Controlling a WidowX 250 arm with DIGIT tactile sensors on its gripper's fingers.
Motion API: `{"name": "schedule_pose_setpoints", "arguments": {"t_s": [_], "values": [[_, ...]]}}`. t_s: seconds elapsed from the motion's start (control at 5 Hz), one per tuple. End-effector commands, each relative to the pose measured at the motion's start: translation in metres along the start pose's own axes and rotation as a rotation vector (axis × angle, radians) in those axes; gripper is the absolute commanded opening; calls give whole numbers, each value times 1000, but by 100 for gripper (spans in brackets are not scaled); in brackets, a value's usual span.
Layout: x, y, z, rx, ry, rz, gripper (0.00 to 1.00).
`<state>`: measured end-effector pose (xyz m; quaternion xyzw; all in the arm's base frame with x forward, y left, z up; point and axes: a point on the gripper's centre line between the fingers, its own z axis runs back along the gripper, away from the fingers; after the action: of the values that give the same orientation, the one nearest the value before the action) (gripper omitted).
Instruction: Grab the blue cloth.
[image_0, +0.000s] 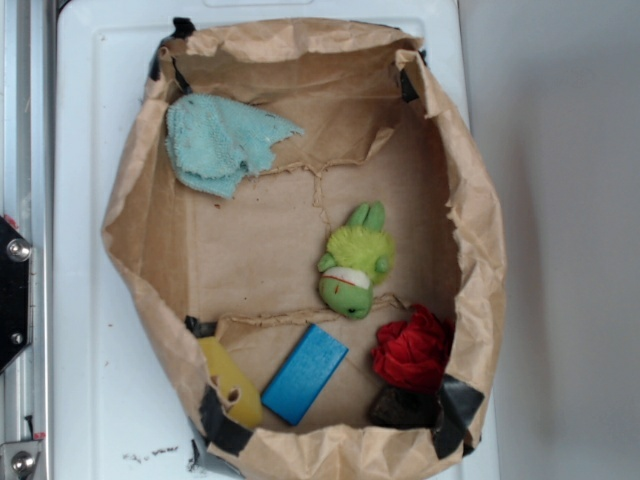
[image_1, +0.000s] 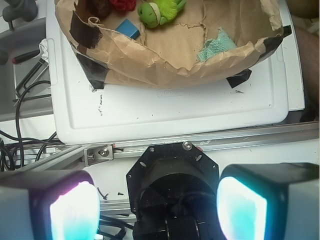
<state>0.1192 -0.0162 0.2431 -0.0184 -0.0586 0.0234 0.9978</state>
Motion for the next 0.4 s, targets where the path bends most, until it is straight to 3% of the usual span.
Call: {"name": "schedule_pose_setpoints", "arguments": {"t_s": [0.0, 0.2], "values": [[0, 0, 0, 0, 0, 0, 100], [35, 6, -10, -33, -63, -59, 100]]}}
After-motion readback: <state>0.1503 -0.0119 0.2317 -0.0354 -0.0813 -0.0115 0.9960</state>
